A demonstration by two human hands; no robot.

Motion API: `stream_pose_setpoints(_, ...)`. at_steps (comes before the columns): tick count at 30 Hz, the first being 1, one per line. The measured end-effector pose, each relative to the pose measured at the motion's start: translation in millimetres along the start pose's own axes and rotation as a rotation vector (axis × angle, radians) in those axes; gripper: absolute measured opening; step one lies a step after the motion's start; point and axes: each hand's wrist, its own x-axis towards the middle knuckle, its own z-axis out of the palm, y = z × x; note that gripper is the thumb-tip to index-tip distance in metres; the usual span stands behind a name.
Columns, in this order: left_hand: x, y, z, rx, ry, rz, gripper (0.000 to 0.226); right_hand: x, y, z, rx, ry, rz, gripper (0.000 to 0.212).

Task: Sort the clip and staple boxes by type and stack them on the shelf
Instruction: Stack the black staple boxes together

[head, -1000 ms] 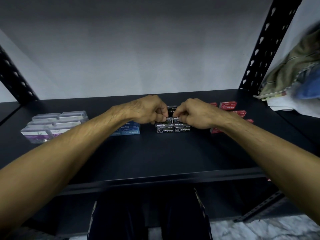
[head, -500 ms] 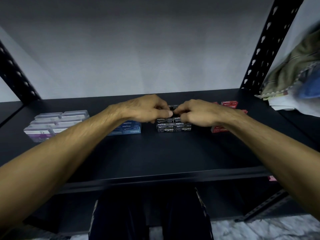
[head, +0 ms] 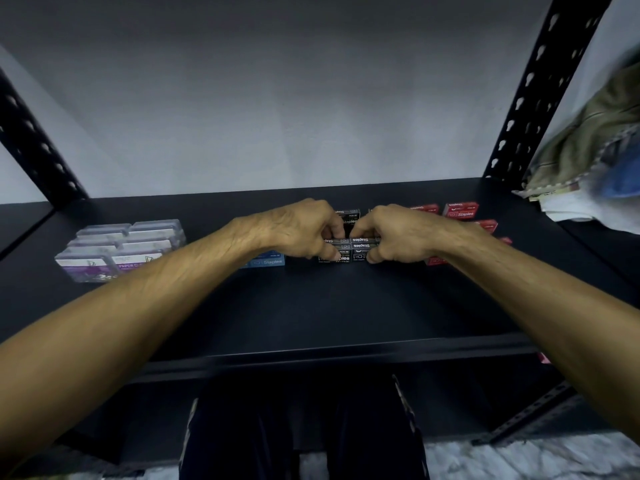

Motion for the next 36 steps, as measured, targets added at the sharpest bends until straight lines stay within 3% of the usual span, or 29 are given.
stream_pose_setpoints(28, 0.8, -3.2, 7.3, -0.022, 0.071, 0.018, 0.013, -3.0, -2.2, -0.1, 0.007, -0.001, -0.012, 0.034)
stream_pose_setpoints(32, -1.0, -6.2, 5.4, -0.059, 0.077, 0.021, 0.026, -4.1, -3.7, 0.1, 0.003, 0.015, 0.003, 0.034)
stream_pose_setpoints(36, -1.5, -14.0, -6.8, -0.131, 0.184, -0.013, 0.036, -6.2, 2.2, -10.4, 0.074, 0.071, 0.043, 0.041)
